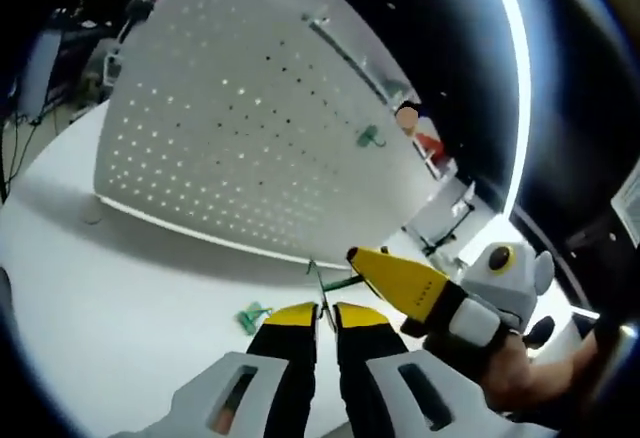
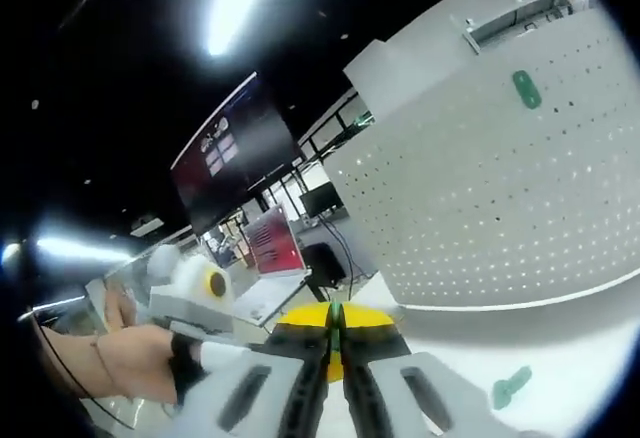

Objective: Insert the hook assembly into the mounting plate slot until the hook locks in place.

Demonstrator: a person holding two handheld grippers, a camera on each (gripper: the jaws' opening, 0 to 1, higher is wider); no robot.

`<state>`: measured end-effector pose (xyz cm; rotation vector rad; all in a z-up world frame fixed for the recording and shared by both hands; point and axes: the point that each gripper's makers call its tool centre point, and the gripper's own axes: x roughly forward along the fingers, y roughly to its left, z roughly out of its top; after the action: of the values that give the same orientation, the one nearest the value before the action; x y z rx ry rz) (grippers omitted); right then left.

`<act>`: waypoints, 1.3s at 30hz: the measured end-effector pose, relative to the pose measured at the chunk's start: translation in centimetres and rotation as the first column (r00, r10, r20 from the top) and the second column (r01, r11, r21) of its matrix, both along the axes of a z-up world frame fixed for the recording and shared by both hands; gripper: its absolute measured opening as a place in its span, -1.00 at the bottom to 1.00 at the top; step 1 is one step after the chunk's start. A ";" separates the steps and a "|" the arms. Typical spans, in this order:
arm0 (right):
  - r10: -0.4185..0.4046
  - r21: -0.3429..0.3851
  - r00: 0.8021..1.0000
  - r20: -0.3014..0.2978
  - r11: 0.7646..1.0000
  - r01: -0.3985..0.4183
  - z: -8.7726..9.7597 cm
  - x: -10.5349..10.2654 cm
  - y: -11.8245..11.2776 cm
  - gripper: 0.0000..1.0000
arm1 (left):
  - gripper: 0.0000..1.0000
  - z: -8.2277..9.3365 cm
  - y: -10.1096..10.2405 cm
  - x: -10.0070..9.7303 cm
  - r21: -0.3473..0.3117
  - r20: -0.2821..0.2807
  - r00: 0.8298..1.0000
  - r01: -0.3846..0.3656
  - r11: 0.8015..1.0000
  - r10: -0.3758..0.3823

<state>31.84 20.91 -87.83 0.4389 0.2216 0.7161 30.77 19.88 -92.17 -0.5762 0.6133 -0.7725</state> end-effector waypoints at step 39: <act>0.075 0.015 0.996 -0.055 0.997 -0.074 1.7 -1.5 0.1 -0.80 | -0.98 2.8 1.5 1.4 0.260 0.328 0.944 -0.073 0.963 -0.018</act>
<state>30.36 21.05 -86.13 0.4655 0.2872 0.7794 32.18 21.43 -89.36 -0.1972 0.3903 -0.7237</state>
